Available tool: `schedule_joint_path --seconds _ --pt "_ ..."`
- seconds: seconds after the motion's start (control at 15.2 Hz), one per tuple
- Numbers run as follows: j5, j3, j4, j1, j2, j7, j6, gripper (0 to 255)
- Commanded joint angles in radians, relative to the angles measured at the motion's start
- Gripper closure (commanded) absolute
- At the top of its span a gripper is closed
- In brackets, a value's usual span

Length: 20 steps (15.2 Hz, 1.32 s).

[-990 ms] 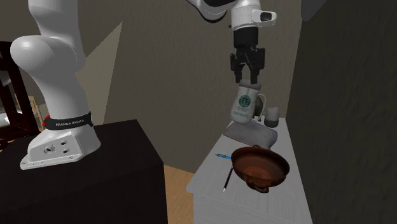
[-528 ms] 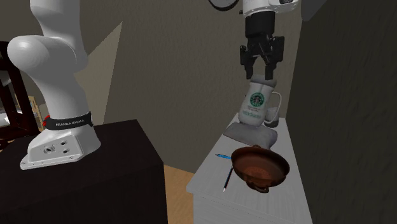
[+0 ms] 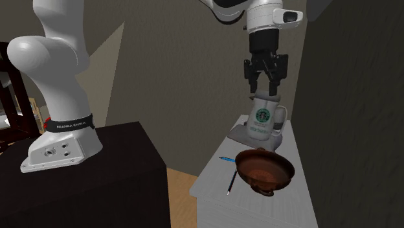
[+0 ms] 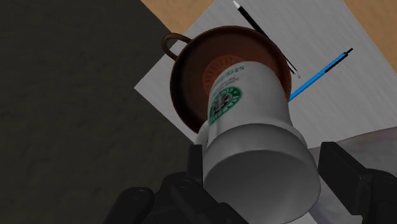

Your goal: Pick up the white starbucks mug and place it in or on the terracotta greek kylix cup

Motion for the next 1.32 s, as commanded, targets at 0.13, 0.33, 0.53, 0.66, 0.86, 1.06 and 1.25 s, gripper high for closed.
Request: schedule_joint_path --seconds 0.13,0.33,0.53,0.66,0.86,1.06,1.25 --pt "0.009 0.003 -0.026 -0.002 0.022 -0.005 0.049 255" --pt "0.017 0.006 -0.042 -0.004 0.041 -0.009 0.083 255" --pt "0.025 0.009 -0.056 -0.007 0.062 -0.014 0.117 255" --pt "0.031 0.012 -0.065 -0.009 0.077 -0.018 0.140 255" --pt "0.041 0.016 -0.076 -0.012 0.100 -0.023 0.173 255" --pt "0.052 0.022 -0.086 -0.016 0.127 -0.030 0.209 255" --pt "0.051 0.022 -0.086 -0.016 0.127 -0.030 0.209 255"
